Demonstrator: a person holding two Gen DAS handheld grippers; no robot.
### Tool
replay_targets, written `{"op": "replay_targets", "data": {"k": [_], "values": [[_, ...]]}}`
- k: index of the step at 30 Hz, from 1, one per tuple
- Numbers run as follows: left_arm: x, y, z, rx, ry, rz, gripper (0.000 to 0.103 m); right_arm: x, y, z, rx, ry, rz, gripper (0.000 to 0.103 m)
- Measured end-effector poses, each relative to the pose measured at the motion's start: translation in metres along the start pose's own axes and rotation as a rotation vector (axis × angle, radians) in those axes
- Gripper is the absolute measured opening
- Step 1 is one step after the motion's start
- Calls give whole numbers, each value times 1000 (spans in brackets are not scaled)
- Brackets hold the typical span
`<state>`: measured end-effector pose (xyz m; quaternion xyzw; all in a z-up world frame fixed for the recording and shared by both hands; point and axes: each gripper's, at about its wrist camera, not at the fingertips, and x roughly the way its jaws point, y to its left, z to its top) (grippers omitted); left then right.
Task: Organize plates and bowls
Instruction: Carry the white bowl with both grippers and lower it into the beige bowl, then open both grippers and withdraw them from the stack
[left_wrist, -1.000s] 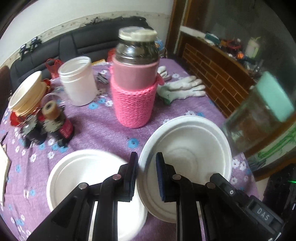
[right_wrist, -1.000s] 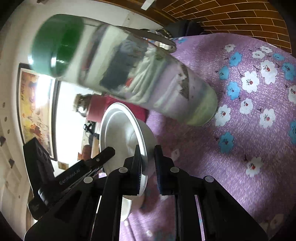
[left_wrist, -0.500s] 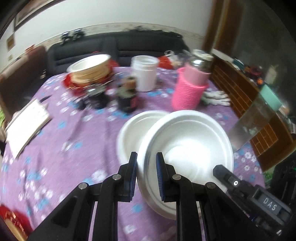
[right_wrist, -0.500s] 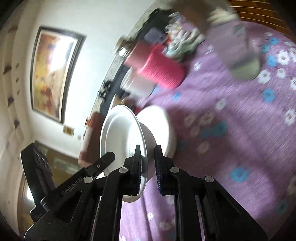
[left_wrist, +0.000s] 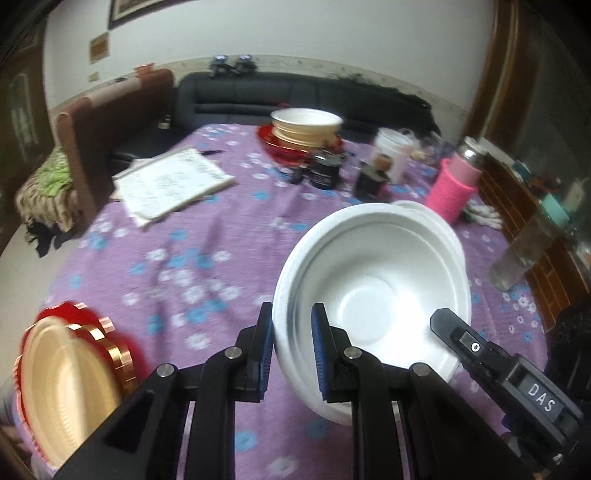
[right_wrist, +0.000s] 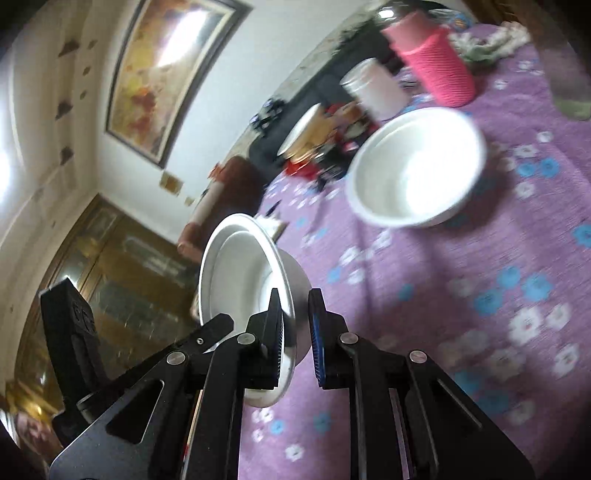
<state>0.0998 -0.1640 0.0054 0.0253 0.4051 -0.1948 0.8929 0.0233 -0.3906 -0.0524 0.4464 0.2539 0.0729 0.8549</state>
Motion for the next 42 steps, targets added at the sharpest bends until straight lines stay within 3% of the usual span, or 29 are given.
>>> {"op": "replay_targets", "data": {"k": [9,21,31,36,42], "values": [[-55,52,-23,-47,-59,48,19,8,56,-28,-77,4,95,15],[-109,149,-55,-182,-121,169,19,63,153,-95,-249,161,169,15],[-77,198,-77,-294,-40,148,19,108,186,-139,-456,185,42,15],[-57,210,-85,-331,23,146,19,126,185,-147,-497,236,-31,15],[-75,227,-89,-363,-9,175,20,117,178,-136,-495,224,-29,17]]}}
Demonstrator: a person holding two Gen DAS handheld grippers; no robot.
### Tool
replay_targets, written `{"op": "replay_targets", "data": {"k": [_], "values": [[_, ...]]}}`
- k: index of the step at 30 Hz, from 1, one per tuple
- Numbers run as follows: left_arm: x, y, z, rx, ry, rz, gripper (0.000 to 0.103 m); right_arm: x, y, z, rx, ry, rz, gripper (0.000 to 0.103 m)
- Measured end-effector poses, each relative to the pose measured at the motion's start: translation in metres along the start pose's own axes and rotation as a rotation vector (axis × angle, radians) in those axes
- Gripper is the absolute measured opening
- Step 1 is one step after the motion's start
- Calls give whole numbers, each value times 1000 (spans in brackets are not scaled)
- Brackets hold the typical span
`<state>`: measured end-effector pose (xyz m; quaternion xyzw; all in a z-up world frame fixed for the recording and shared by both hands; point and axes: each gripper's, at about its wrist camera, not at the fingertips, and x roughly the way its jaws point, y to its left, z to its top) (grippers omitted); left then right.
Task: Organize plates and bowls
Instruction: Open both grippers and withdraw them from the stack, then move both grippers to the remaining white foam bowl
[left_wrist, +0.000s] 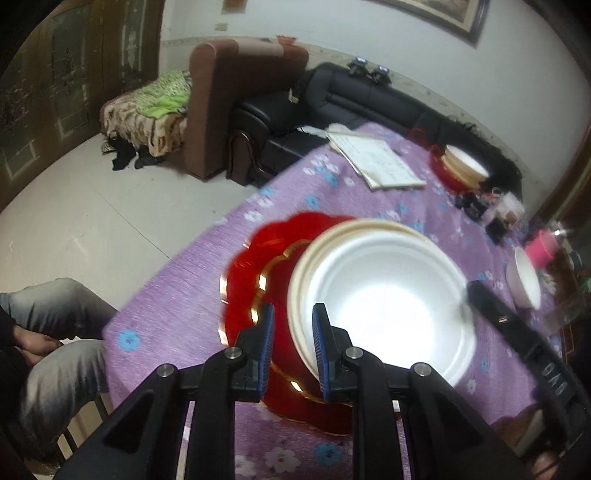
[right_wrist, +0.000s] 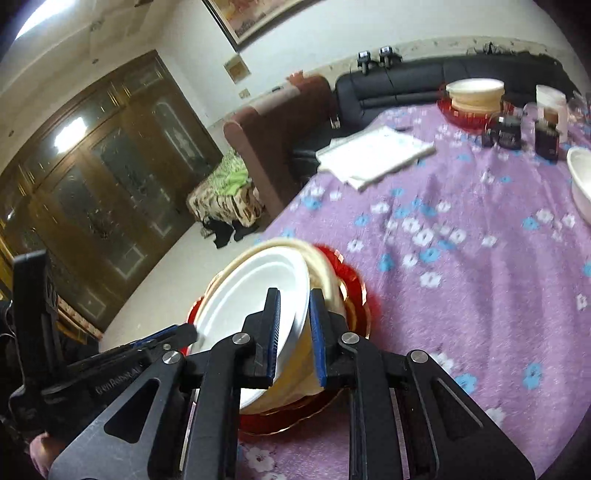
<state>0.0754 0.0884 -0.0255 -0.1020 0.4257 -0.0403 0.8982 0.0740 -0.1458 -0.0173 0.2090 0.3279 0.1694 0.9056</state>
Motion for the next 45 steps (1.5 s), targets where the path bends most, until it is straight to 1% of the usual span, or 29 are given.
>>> {"op": "replay_targets", "data": {"k": [1,3,5,8,9,10,11,12,14,15,16,17,18,19,21,23,24,25,27,28,29,32,33,36,37,39,40,41,45], "values": [[-6,4,2,-6,-20,17,20,-6,-1,4,-7,-24,-1,19],[-18,7,6,1,-71,50,20,-22,2,11,-17,-80,18,38],[-27,6,14,19,-122,92,20,-38,20,18,-74,-122,53,39],[-32,11,24,8,-167,162,20,-66,73,17,-268,-202,85,39],[-30,15,27,7,-167,181,20,-78,92,13,-333,-233,114,39],[-27,18,28,5,-163,201,20,-86,105,10,-367,-244,150,39],[-18,24,33,-4,-143,243,20,-93,115,9,-383,-242,190,39],[-11,29,37,-14,-128,260,20,-98,127,10,-392,-221,240,39],[1,36,42,-28,-96,297,20,-95,146,17,-402,-146,260,39],[7,39,45,-36,-81,313,20,-83,157,23,-404,-62,251,39],[10,40,47,-50,-68,299,20,-68,164,30,-391,46,259,39],[8,40,45,-56,-68,287,20,-57,164,35,-365,123,284,39],[4,36,43,-49,-80,268,20,-54,157,39,-325,156,304,39],[-1,35,41,-39,-89,264,20,-60,145,43,-299,136,313,39],[-11,25,38,-25,-104,244,20,-80,117,49,-289,44,295,39],[-18,14,38,-15,-122,204,23,-97,91,53,-295,-24,228,39],[-22,3,38,7,-131,184,34,-106,75,55,-290,-54,179,39],[-24,-8,38,28,-132,168,54,-116,57,56,-282,-83,109,39],[-30,-39,36,85,-141,95,75,-129,18,57,-260,-108,-11,39],[-33,-54,35,115,-148,67,76,-135,0,56,-239,-111,-54,39],[-36,-80,32,179,-148,30,76,-142,-20,55,-214,-112,-94,39],[-35,-134,26,297,-118,-59,79,-170,-90,52,-107,-126,-225,39],[-31,-158,24,340,-94,-98,79,-184,-121,50,-45,-137,-276,39],[-13,-216,19,415,-4,-199,79,-222,-183,52,93,-171,-394,39],[-6,-233,19,432,21,-217,79,-235,-205,51,141,-190,-429,39],[15,-274,20,470,52,-216,79,-253,-239,50,234,-209,-470,41],[23,-289,22,481,60,-213,79,-258,-256,50,279,-213,-463,46],[38,-310,25,493,70,-204,79,-261,-269,51,310,-209,-456,56],[79,-359,33,538,71,-132,79,-238,-306,59,404,-205,-458,57]]}}
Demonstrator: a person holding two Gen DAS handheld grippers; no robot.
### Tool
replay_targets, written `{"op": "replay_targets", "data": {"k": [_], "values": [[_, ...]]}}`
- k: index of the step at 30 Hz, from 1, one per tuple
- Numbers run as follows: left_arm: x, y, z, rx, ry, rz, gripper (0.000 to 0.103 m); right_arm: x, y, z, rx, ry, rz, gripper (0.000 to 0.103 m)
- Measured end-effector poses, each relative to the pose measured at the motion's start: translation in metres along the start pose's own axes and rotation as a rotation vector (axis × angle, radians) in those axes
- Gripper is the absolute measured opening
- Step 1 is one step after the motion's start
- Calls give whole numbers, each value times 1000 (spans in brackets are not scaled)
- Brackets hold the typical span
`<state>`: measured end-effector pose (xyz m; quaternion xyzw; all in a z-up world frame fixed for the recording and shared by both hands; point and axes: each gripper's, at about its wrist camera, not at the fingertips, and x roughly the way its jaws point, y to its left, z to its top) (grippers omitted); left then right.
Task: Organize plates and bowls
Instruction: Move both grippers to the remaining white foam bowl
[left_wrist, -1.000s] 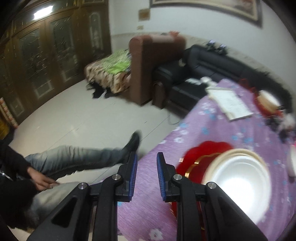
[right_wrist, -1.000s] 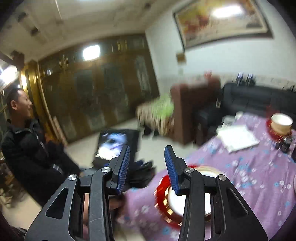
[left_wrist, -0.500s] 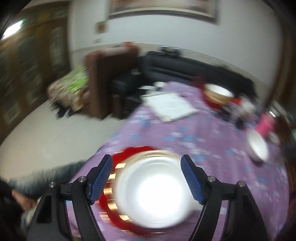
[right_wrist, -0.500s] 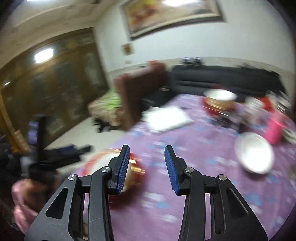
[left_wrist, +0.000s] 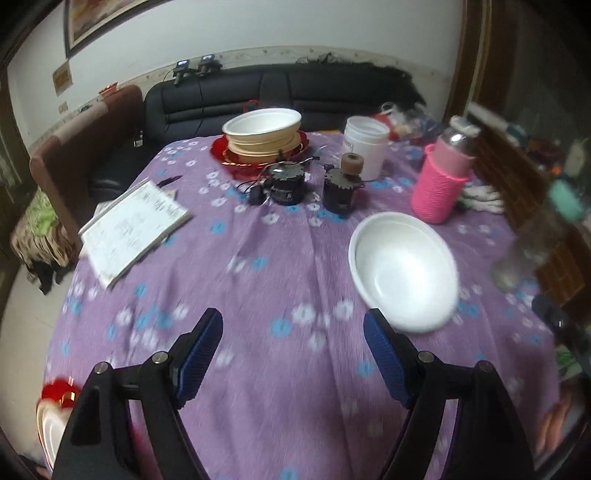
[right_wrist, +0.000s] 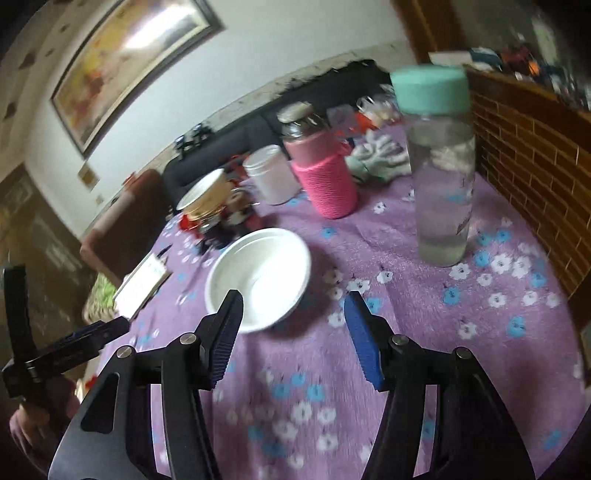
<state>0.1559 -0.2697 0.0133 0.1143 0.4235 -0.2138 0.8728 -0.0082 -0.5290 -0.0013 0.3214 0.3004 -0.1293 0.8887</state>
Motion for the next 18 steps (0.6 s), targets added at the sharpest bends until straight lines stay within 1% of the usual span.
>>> {"op": "replay_targets", "data": {"k": [1,4,6,9,11,13,16,18], "values": [[12,-6,7,13,6,21,79,11,-2,-1,17,17,1,57],[30,-16,20,40,8,78,79,51,-17,6,114,56,9,57],[41,-18,29,46,9,96,79,72,-23,11,159,75,11,57],[56,-21,35,36,29,89,79,91,-29,17,197,74,-11,57],[67,-27,38,41,51,85,79,101,-36,20,241,83,17,57],[73,-27,39,23,59,73,79,104,-41,17,274,89,64,57],[82,-27,39,-3,78,45,79,110,-45,13,267,90,82,57],[88,-29,37,-6,89,45,79,118,-46,11,281,126,115,57]]}}
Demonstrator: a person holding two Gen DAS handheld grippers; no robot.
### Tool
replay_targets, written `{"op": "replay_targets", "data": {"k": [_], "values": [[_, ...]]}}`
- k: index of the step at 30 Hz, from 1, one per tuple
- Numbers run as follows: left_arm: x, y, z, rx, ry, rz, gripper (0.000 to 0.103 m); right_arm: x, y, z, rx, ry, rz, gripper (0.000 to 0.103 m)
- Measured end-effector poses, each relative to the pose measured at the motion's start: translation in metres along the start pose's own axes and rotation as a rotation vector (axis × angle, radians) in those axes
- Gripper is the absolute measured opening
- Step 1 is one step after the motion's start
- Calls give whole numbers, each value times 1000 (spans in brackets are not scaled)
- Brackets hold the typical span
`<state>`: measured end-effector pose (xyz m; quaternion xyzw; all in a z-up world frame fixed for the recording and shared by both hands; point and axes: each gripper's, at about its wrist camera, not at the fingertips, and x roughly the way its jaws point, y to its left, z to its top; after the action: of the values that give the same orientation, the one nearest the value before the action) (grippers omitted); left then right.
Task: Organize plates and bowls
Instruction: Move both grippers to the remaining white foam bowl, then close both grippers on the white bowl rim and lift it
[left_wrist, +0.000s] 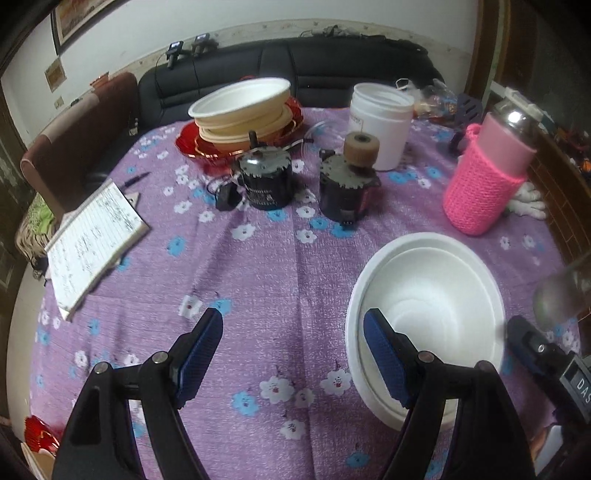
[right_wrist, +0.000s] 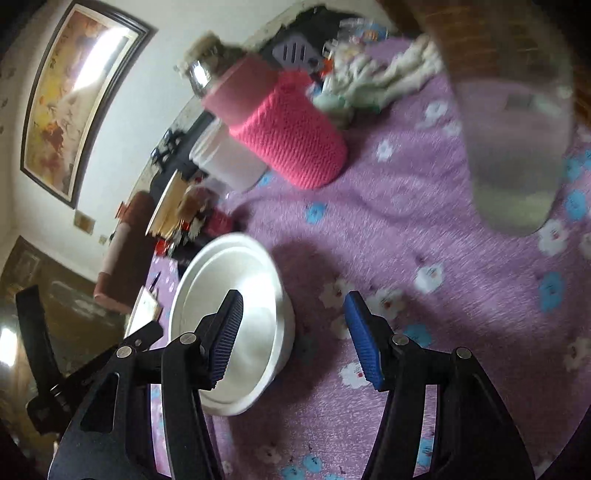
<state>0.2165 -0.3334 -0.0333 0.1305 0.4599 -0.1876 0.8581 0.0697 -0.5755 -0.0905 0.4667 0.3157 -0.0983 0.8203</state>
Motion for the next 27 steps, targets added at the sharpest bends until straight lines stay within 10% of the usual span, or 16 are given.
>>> {"op": "replay_targets", "data": {"k": [18,25,27], "values": [[21,-22,-18,15,56,5,78,36,1,-9,35,70,-10,57],[22,-25,-19,19,61,-13,55,41,2,-12,24,43,2,57],[24,-24,-19,16,65,-15,49,41,3,-13,18,42,-6,33]]}}
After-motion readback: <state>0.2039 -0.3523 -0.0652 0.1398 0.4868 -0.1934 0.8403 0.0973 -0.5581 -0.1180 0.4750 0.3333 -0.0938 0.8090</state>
